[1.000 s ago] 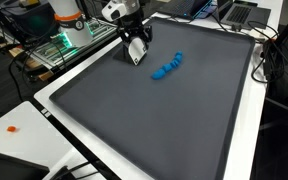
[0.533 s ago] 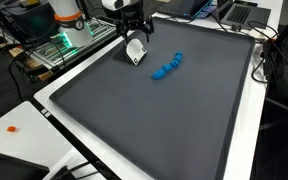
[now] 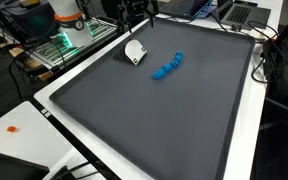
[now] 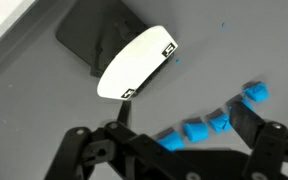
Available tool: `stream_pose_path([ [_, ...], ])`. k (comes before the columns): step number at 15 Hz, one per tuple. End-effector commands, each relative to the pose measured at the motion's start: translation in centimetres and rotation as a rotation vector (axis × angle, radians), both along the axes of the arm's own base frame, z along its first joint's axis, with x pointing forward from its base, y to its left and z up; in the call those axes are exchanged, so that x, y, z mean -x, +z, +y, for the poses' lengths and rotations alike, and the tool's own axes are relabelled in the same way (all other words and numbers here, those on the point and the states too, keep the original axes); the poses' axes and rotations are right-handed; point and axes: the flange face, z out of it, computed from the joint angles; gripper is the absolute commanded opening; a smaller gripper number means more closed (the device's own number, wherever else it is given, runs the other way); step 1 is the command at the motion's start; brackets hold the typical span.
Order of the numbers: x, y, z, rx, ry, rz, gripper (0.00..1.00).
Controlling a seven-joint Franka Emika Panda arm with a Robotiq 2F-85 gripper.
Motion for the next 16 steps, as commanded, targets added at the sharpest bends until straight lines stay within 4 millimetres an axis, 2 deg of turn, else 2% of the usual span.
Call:
stream_pose_path([
  [1,0.1,2.1,1.2,0.035,0.19,0.002,1.0],
  [8,-1.2,3.6,3.6,0.082,0.401,-0.013,1.0],
  [16,-1.9,4.3,4.9,0.121,0.494,-0.045,1.0],
])
